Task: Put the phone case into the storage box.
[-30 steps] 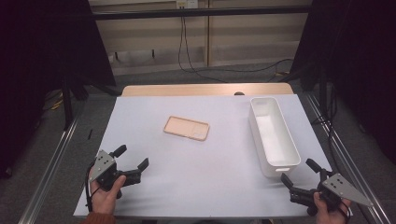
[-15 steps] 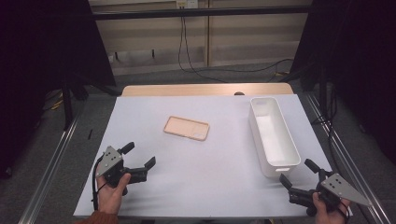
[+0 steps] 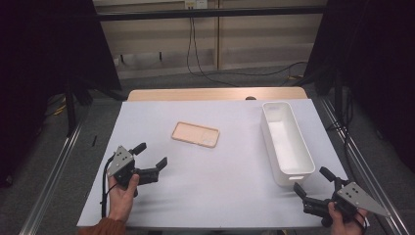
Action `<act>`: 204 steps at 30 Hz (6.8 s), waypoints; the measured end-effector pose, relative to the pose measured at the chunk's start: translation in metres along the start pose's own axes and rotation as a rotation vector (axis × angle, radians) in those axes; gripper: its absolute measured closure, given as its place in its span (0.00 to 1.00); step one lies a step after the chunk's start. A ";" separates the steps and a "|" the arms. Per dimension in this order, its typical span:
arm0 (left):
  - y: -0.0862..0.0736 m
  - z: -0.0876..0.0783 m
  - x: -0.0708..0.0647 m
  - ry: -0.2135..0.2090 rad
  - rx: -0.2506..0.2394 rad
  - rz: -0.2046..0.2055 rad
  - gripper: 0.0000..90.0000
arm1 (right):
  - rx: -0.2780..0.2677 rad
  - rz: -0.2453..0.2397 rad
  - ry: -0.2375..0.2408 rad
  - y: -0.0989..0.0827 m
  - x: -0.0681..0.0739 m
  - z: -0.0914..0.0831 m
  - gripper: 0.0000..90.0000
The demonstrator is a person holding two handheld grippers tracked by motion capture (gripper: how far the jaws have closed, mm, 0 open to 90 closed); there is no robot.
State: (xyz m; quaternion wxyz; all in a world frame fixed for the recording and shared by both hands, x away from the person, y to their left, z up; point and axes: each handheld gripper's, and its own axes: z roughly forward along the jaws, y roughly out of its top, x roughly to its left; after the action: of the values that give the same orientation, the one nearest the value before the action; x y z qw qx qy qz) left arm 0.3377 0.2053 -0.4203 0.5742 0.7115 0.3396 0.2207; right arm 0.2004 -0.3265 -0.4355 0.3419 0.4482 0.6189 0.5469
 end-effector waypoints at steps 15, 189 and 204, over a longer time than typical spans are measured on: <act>0.010 0.027 -0.010 -0.109 -0.009 -0.005 0.05 | 0.000 -0.001 0.004 0.000 0.000 0.000 0.00; 0.048 0.230 0.067 0.009 0.624 -0.100 1.00 | -0.001 -0.001 0.020 -0.001 0.002 -0.001 0.00; 0.037 0.242 0.069 0.030 0.692 -0.096 1.00 | -0.001 -0.001 0.021 -0.001 0.002 -0.002 0.00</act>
State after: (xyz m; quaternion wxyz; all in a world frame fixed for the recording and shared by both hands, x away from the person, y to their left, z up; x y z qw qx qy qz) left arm 0.5628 0.0907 -0.4482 0.3036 0.8439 0.4359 0.0758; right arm 0.1974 -0.3254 -0.4360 0.3358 0.4419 0.6223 0.5520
